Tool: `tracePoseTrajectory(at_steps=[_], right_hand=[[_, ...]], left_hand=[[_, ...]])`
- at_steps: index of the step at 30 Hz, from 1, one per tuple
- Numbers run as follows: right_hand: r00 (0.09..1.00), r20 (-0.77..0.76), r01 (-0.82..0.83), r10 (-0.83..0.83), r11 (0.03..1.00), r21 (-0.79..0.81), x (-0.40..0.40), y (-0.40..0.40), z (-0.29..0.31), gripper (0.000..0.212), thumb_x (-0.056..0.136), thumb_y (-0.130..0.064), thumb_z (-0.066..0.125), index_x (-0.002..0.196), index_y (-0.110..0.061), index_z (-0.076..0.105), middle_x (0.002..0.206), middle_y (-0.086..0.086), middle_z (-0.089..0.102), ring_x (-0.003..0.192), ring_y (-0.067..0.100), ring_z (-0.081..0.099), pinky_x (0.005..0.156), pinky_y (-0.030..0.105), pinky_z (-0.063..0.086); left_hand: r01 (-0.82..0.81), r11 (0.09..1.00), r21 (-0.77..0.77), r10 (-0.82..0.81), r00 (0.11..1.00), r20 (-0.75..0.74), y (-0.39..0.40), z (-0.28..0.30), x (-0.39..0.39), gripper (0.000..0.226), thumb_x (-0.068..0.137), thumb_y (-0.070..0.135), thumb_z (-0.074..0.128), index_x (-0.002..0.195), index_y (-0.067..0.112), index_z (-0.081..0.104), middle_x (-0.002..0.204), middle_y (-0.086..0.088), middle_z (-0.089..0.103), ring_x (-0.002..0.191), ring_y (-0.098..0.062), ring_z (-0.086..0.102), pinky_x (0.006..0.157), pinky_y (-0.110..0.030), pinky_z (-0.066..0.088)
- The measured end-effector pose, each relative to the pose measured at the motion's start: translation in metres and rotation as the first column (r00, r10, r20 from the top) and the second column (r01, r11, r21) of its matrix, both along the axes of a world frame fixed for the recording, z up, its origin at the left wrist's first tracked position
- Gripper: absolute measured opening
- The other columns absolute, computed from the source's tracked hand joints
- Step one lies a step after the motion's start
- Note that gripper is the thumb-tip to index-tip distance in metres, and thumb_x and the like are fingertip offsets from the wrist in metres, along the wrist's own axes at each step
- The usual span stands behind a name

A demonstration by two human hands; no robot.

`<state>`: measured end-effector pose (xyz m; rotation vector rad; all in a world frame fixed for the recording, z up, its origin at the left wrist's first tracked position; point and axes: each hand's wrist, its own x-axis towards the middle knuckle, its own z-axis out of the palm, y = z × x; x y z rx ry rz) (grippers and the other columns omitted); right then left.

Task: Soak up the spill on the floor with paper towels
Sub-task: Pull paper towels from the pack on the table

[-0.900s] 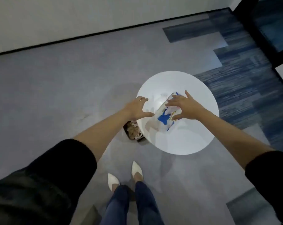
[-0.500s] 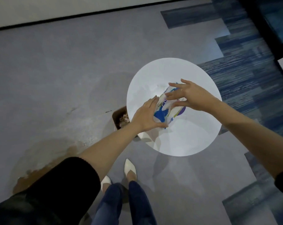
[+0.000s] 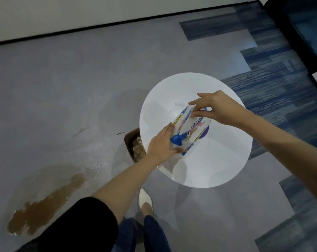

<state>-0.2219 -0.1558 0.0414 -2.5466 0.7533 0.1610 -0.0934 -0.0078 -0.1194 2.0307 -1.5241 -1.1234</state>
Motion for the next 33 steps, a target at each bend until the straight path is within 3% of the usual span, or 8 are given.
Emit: tracePoseTrajectory(at_steps=[5, 12, 16, 19, 23, 26, 28, 33], right_hand=[[0.975, 0.199, 0.109, -0.099, 0.993, -0.04, 0.001, -0.002, 0.018, 0.026, 0.093, -0.032, 0.057, 0.091, -0.009, 0.069, 0.089, 0.001, 0.069, 0.083, 0.017, 0.061, 0.079, 0.033, 0.05], [0.801, 0.474, 0.466, -0.365, 0.878, -0.112, 0.001, -0.035, 0.051, 0.025, 0.101, -0.029, 0.049, 0.091, -0.009, 0.059, 0.078, 0.0, 0.057, 0.066, 0.005, 0.05, 0.059, 0.007, 0.036], [0.557, 0.725, 0.636, -0.406, 0.769, -0.058, 0.006, -0.05, 0.072, 0.022, 0.101, -0.036, 0.046, 0.08, -0.032, 0.043, 0.068, -0.017, 0.044, 0.056, -0.004, 0.041, 0.054, 0.012, 0.031], [0.417, 0.884, 0.649, -0.21, 0.75, -0.128, 0.013, -0.047, 0.083, 0.02, 0.102, -0.028, 0.047, 0.084, -0.034, 0.04, 0.063, -0.019, 0.037, 0.052, -0.001, 0.035, 0.052, 0.014, 0.024], [0.712, 0.702, 0.402, 0.035, 0.799, -0.447, 0.019, -0.033, 0.057, 0.026, 0.103, -0.022, 0.046, 0.091, -0.003, 0.06, 0.068, 0.001, 0.063, 0.054, 0.012, 0.051, 0.053, 0.021, 0.04], [0.933, 0.36, 0.138, 0.023, 0.899, -0.415, 0.021, -0.013, 0.018, 0.037, 0.101, -0.034, 0.039, 0.104, -0.005, 0.062, 0.088, 0.013, 0.072, 0.069, 0.034, 0.067, 0.059, 0.045, 0.055], [0.993, 0.113, 0.006, 0.032, 0.948, -0.318, 0.017, -0.003, -0.008, 0.046, 0.099, -0.045, 0.029, 0.108, -0.009, 0.057, 0.094, 0.011, 0.071, 0.085, 0.036, 0.068, 0.066, 0.046, 0.055], [0.994, -0.109, 0.022, -0.028, 0.998, -0.062, 0.0, 0.007, -0.05, 0.03, 0.102, -0.042, 0.029, 0.094, -0.015, 0.039, 0.061, 0.003, 0.05, 0.053, 0.023, 0.047, 0.054, 0.037, 0.04]], left_hand=[[-0.02, 1.0, -0.009, 0.02, 1.0, -0.004, 0.003, -0.008, 0.0, 0.101, 0.074, 0.062, 0.068, 0.152, 0.022, 0.017, 0.156, 0.007, 0.029, 0.134, -0.016, 0.04, 0.108, -0.034, 0.04], [-0.013, 0.999, -0.03, 0.014, 0.999, 0.038, 0.005, -0.008, -0.004, 0.104, 0.075, 0.059, 0.07, 0.153, 0.02, 0.014, 0.158, 0.004, 0.023, 0.138, -0.016, 0.035, 0.107, -0.034, 0.04], [0.025, 1.0, 0.001, -0.025, 0.999, 0.045, 0.005, -0.004, -0.005, 0.106, 0.077, 0.058, 0.068, 0.154, 0.02, 0.006, 0.16, 0.004, 0.014, 0.14, -0.016, 0.03, 0.106, -0.035, 0.04], [0.044, 0.999, 0.019, -0.045, 0.998, 0.044, 0.005, -0.003, -0.003, 0.105, 0.078, 0.056, 0.067, 0.154, 0.022, 0.004, 0.161, 0.006, 0.01, 0.14, -0.016, 0.03, 0.105, -0.035, 0.042], [0.052, 0.996, 0.067, -0.054, 0.998, 0.024, 0.007, -0.003, -0.002, 0.106, 0.079, 0.057, 0.065, 0.154, 0.024, -0.002, 0.161, 0.009, 0.007, 0.142, -0.014, 0.026, 0.107, -0.034, 0.041], [0.042, 0.998, 0.056, -0.043, 0.999, 0.017, 0.007, -0.005, -0.003, 0.107, 0.079, 0.059, 0.065, 0.153, 0.024, -0.003, 0.161, 0.008, 0.007, 0.142, -0.014, 0.025, 0.108, -0.035, 0.041], [0.031, 0.999, 0.022, -0.032, 0.999, 0.011, 0.009, -0.006, -0.002, 0.105, 0.078, 0.059, 0.065, 0.153, 0.022, 0.002, 0.16, 0.006, 0.013, 0.142, -0.015, 0.026, 0.109, -0.036, 0.04], [-0.038, 0.998, -0.054, 0.038, 0.999, 0.005, 0.013, -0.012, -0.005, 0.078, 0.072, 0.06, 0.07, 0.13, 0.017, 0.04, 0.125, 0.003, 0.048, 0.11, -0.017, 0.051, 0.09, -0.032, 0.05]])
